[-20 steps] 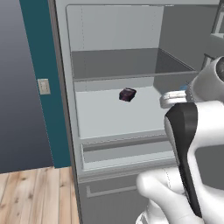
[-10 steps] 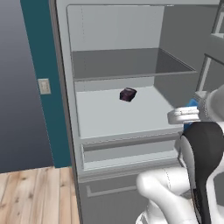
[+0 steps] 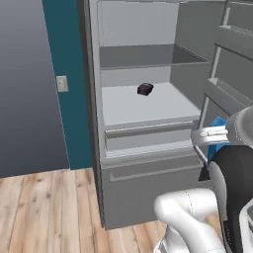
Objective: Take out the milk from the fridge and place it on the tray on the counter. Then take the sugar cube near the tray and place it in the tray.
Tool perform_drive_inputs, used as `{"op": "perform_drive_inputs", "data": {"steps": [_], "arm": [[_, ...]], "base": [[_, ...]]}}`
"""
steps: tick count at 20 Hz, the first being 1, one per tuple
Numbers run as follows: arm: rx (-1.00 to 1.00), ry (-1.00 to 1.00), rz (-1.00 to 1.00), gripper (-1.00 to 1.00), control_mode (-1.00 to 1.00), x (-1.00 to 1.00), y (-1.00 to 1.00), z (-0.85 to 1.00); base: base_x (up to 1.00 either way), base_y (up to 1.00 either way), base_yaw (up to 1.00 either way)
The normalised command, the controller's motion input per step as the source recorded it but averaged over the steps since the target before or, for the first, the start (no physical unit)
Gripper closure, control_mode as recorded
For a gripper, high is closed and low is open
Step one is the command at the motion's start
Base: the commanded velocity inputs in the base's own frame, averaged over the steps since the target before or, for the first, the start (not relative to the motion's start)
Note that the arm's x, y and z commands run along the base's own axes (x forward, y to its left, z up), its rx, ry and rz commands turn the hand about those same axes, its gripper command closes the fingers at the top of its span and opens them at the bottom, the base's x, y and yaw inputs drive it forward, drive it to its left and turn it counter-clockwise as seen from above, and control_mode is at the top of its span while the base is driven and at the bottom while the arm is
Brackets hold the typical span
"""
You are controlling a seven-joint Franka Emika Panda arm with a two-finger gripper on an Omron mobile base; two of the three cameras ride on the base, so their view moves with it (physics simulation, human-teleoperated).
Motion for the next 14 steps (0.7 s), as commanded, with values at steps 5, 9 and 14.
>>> {"op": "perform_drive_inputs", "data": {"steps": [5,9,14], "arm": [[0.00,0.00,0.00,1.00,1.00,0.00,0.00,0.00],[0.00,0.00,0.00,1.00,1.00,0.00,0.00,0.00],[0.00,0.00,0.00,1.00,1.00,0.00,0.00,0.00]], "base": [[-1.00,1.00,-0.24],[-1.00,0.23,-0.22],[-0.37,-0.36,-0.53]]}}
